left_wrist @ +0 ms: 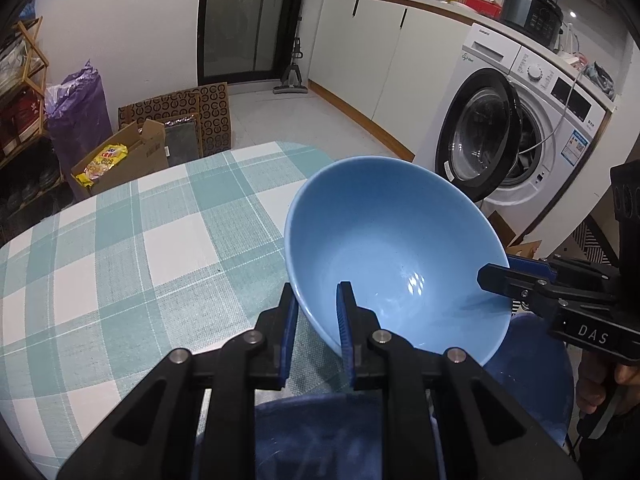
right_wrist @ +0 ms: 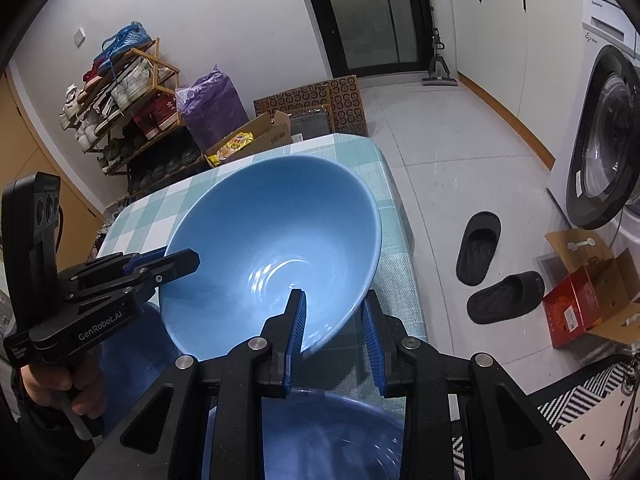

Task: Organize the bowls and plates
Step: 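Lift the blue bowl and carry it over another blue bowl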

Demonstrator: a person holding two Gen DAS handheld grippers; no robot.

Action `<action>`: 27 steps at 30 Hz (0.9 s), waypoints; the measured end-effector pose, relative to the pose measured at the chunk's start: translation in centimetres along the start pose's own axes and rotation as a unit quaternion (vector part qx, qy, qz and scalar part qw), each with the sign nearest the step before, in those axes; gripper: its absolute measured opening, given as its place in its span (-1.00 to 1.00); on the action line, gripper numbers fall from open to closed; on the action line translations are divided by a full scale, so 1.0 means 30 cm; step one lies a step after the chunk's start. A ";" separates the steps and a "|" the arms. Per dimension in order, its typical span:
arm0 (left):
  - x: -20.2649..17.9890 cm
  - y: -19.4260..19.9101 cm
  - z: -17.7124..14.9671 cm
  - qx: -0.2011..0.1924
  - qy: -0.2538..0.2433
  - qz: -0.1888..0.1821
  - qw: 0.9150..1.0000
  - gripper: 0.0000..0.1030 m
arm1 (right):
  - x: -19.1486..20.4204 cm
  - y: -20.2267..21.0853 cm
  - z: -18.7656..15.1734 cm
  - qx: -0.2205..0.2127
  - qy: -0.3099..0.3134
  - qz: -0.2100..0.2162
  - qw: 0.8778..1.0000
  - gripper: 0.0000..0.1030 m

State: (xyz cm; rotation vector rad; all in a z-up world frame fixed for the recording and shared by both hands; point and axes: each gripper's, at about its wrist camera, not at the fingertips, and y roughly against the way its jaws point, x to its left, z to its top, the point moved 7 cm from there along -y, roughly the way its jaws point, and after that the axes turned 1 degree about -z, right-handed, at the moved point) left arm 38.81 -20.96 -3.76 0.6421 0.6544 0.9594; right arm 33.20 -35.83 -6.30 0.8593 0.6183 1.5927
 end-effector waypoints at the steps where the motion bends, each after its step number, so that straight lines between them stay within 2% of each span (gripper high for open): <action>1: -0.004 0.010 0.003 -0.003 -0.001 0.000 1.000 -0.67 | 0.000 0.013 0.000 -0.003 0.001 -0.001 1.000 -0.43; 12: -0.042 0.126 0.026 -0.034 -0.008 -0.003 0.999 -0.67 | 0.025 0.160 0.009 -0.038 0.009 -0.002 0.999 -0.43; 27: -0.058 0.312 -0.028 -0.068 -0.013 0.008 0.998 -0.66 | 0.128 0.348 -0.042 -0.075 0.033 0.006 0.997 -0.43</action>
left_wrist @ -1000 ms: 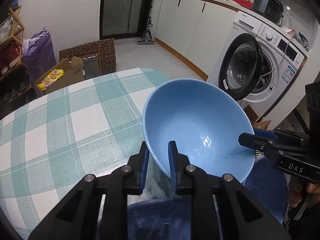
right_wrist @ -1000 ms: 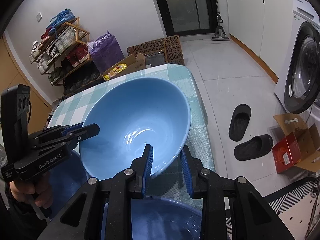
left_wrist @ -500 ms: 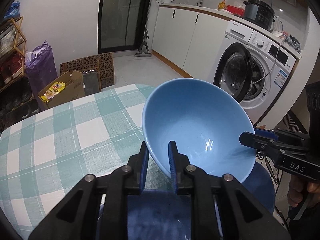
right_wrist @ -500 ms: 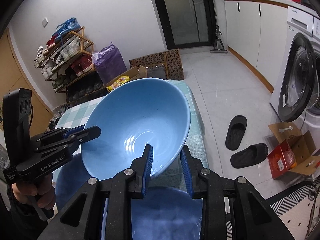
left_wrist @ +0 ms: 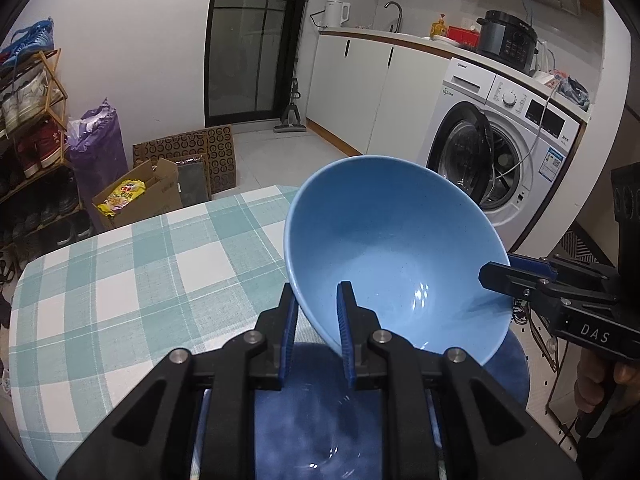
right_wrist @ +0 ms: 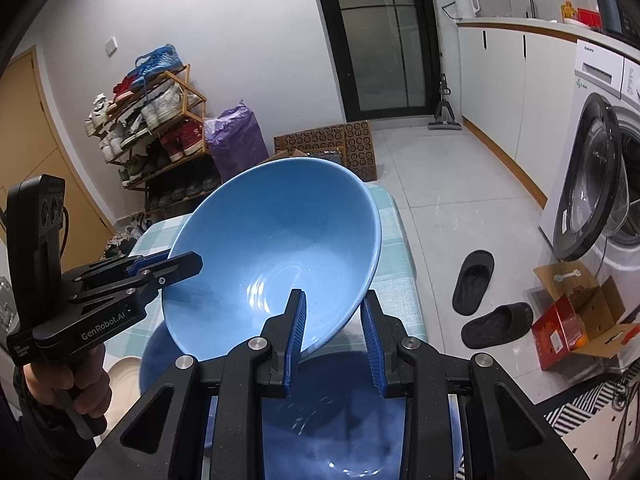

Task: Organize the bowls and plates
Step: 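Lift the blue bowl and carry it over another blue bowl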

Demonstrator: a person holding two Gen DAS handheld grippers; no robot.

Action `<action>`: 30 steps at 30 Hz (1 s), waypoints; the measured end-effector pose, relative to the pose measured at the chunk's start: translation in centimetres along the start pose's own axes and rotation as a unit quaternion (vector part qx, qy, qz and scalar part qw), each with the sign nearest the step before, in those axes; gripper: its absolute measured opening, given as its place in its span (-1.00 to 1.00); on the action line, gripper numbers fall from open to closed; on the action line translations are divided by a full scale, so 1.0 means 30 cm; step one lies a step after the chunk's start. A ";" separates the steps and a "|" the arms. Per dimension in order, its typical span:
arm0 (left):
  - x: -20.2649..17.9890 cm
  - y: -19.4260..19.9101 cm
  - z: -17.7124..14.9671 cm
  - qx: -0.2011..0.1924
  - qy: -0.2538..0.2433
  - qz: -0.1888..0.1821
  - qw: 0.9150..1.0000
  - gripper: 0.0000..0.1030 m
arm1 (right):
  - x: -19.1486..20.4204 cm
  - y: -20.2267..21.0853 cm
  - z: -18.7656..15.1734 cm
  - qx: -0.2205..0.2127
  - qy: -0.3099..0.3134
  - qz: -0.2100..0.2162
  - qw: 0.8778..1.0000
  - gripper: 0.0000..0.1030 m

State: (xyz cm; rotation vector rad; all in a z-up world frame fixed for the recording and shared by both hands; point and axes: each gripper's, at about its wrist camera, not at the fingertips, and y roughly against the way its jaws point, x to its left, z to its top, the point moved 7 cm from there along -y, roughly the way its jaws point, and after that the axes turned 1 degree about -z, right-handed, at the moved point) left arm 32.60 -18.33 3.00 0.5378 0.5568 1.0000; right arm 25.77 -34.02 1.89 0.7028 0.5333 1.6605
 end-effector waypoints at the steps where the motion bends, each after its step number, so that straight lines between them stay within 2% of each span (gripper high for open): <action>1: 0.002 0.010 -0.004 -0.001 0.000 0.001 1.000 -0.66 | 0.008 0.012 -0.005 -0.002 0.002 0.001 1.000 -0.43; 14: 0.026 0.120 -0.087 -0.024 0.009 0.016 1.000 -0.66 | 0.127 0.110 -0.072 -0.024 0.027 0.013 0.999 -0.43; 30: 0.118 0.211 -0.167 -0.037 0.035 0.037 0.998 -0.66 | 0.253 0.091 -0.133 -0.017 0.050 0.034 0.998 -0.43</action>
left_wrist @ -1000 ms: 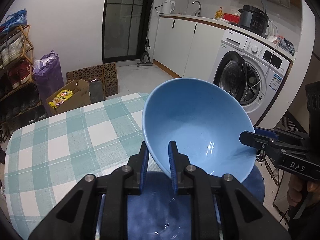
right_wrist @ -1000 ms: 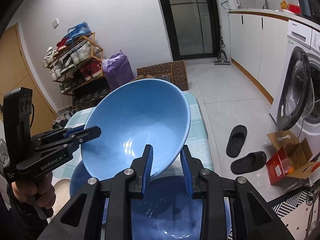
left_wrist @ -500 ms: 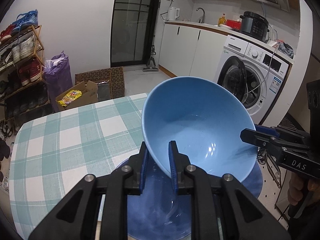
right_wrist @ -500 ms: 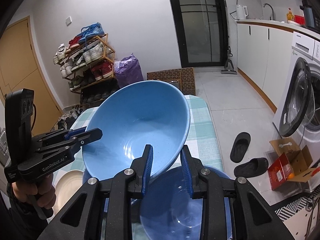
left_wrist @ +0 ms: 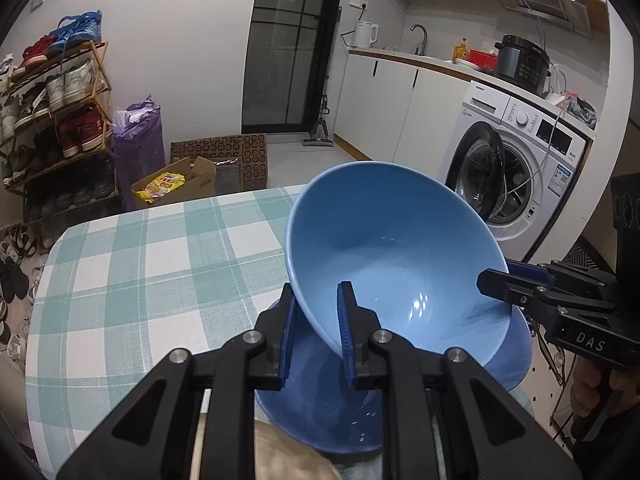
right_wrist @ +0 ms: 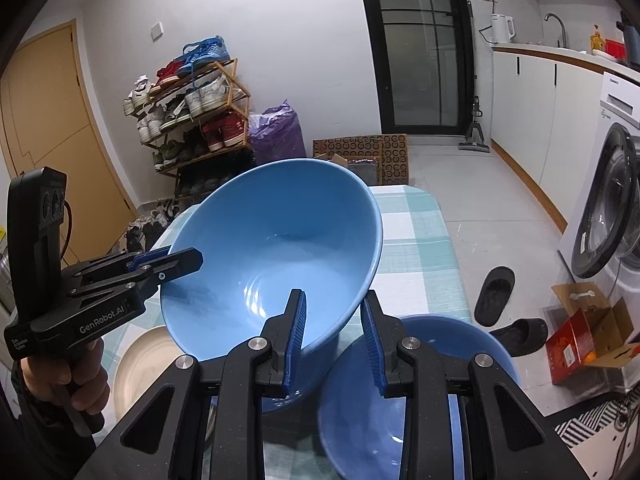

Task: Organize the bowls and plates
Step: 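Lift the blue bowl and carry it over another blue bowl, then lower the held blue bowl into the other blue bowl with both grippers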

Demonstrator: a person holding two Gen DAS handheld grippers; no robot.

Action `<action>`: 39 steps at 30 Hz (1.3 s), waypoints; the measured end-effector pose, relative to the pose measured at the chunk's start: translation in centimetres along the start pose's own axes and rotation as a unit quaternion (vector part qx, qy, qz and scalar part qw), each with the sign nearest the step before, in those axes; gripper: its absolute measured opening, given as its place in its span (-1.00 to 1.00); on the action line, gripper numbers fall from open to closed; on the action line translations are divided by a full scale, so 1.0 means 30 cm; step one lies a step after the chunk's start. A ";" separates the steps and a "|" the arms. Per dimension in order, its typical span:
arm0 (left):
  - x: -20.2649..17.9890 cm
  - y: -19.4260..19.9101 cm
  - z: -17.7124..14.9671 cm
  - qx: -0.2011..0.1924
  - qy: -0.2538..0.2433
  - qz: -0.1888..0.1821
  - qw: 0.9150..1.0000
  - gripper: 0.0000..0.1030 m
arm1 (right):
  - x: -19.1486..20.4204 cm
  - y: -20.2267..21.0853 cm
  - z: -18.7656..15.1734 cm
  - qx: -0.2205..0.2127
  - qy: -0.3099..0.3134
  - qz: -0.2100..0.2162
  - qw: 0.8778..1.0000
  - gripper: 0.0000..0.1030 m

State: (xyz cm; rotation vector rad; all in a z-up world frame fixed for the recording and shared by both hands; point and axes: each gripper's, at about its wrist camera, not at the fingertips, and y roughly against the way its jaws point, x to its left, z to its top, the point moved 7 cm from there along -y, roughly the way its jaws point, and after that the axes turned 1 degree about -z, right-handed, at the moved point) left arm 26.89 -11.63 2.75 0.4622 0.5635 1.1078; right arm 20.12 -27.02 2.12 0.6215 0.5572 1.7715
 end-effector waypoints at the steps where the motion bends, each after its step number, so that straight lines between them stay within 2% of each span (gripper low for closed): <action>1: 0.006 0.003 -0.007 0.001 0.002 0.001 1.000 -0.66 | 0.011 -0.004 -0.004 0.002 0.002 0.001 1.000 -0.43; 14: 0.060 0.013 -0.090 0.015 0.015 0.015 1.000 -0.65 | 0.091 -0.052 -0.062 0.021 0.009 0.015 1.000 -0.43; 31: 0.090 -0.018 -0.177 0.037 0.026 0.023 0.999 -0.65 | 0.111 -0.114 -0.145 0.046 0.011 0.021 0.999 -0.43; 39: 0.089 -0.043 -0.198 0.048 0.016 0.031 0.998 -0.66 | 0.108 -0.147 -0.169 0.060 0.014 0.017 0.998 -0.43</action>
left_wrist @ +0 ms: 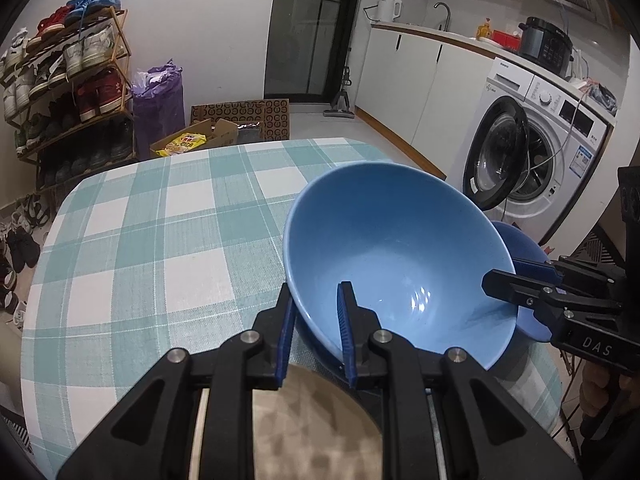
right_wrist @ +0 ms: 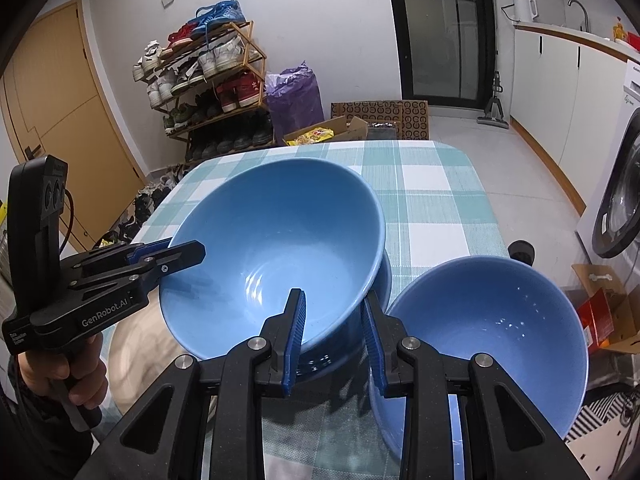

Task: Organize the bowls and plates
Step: 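Lower the held blue bowl into the other blue bowl with both grippers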

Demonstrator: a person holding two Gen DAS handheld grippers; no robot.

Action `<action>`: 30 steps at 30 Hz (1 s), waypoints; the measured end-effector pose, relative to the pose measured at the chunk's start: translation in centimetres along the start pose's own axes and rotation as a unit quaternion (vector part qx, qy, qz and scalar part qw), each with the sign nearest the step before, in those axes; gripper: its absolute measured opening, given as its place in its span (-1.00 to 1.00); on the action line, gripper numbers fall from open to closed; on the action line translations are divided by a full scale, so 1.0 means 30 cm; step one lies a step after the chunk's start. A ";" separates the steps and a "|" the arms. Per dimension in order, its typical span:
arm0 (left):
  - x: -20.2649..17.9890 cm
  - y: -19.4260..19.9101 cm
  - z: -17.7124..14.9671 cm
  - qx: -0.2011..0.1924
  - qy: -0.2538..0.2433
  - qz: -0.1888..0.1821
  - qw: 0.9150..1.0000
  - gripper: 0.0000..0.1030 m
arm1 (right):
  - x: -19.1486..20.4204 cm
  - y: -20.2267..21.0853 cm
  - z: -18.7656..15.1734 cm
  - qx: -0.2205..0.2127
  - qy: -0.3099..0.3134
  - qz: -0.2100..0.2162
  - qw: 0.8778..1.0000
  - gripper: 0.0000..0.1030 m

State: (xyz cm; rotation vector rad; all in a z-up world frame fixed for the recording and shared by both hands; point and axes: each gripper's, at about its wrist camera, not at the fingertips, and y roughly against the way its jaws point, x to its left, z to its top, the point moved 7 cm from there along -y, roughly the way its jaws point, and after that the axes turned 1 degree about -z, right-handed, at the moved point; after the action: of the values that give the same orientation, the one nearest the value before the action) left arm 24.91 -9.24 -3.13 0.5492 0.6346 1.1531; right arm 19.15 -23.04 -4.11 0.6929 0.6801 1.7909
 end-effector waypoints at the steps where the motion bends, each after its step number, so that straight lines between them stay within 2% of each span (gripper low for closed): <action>1: 0.001 -0.004 -0.003 0.001 -0.001 0.001 1.000 -0.65 | 0.000 -0.007 0.000 0.002 0.001 0.000 1.000 -0.43; 14: -0.002 -0.032 -0.019 0.013 -0.013 0.012 1.000 -0.63 | 0.004 -0.046 -0.018 0.010 0.006 -0.015 1.000 -0.40; 23: -0.005 -0.049 -0.031 0.019 -0.028 0.025 0.999 -0.62 | 0.016 -0.057 -0.037 0.011 0.029 -0.040 0.999 -0.39; 30: -0.011 -0.052 -0.034 0.021 -0.034 0.027 0.999 -0.47 | 0.016 -0.064 -0.047 0.015 0.036 -0.043 0.998 -0.35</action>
State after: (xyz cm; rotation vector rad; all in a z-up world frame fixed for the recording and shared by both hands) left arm 25.12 -9.97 -4.87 0.6417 0.5888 1.1696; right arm 19.16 -22.20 -6.38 0.6122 0.7752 1.7357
